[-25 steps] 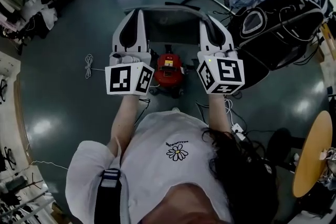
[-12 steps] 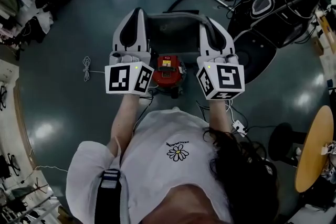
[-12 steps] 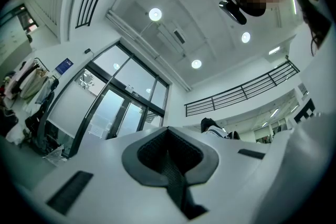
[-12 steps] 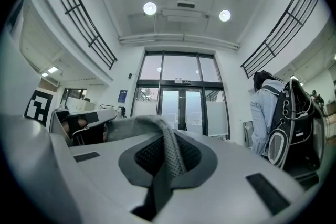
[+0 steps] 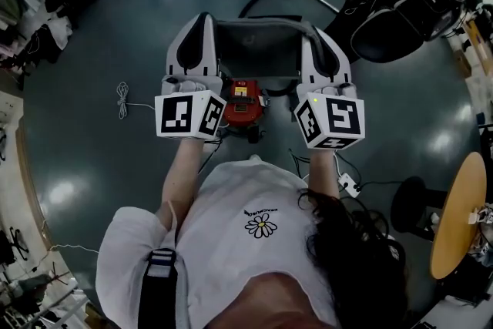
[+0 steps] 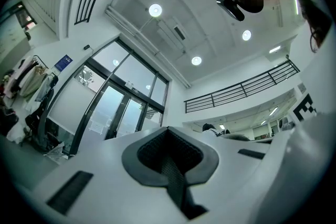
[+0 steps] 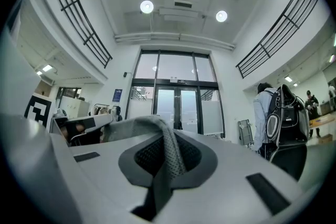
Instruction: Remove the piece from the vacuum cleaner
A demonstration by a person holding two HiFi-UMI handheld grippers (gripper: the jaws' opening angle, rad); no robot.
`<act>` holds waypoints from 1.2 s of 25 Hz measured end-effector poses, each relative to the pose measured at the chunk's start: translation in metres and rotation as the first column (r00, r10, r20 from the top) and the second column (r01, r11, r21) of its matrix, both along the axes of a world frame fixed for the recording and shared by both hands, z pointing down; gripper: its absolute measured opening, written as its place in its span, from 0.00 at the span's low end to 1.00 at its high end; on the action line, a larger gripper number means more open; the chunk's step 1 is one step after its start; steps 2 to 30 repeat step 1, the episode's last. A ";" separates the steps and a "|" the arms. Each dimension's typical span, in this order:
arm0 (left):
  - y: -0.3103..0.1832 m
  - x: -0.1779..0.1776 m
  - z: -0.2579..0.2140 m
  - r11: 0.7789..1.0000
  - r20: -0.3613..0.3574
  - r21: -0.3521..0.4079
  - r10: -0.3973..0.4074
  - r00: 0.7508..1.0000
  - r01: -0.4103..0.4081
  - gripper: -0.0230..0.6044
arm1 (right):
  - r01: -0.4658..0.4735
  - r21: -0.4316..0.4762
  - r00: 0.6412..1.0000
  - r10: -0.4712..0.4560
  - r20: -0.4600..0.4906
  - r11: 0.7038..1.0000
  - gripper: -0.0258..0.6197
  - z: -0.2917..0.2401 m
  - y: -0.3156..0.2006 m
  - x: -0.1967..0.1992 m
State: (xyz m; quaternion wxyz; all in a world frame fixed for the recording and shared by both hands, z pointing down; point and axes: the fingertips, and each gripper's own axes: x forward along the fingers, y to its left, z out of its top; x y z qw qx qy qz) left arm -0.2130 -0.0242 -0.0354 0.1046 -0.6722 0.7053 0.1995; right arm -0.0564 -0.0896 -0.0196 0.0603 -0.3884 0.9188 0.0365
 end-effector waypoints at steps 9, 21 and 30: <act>-0.002 -0.001 0.002 1.000 -0.001 -0.005 0.000 1.000 0.000 0.04 | -0.001 -0.006 1.000 0.001 0.000 1.000 0.08 0.002 -0.001 0.000; -0.002 -0.001 0.002 1.000 -0.001 -0.005 0.000 1.000 0.000 0.04 | -0.001 -0.006 1.000 0.001 0.000 1.000 0.08 0.002 -0.001 0.000; -0.002 -0.001 0.002 1.000 -0.001 -0.005 0.000 1.000 0.000 0.04 | -0.001 -0.006 1.000 0.001 0.000 1.000 0.08 0.002 -0.001 0.000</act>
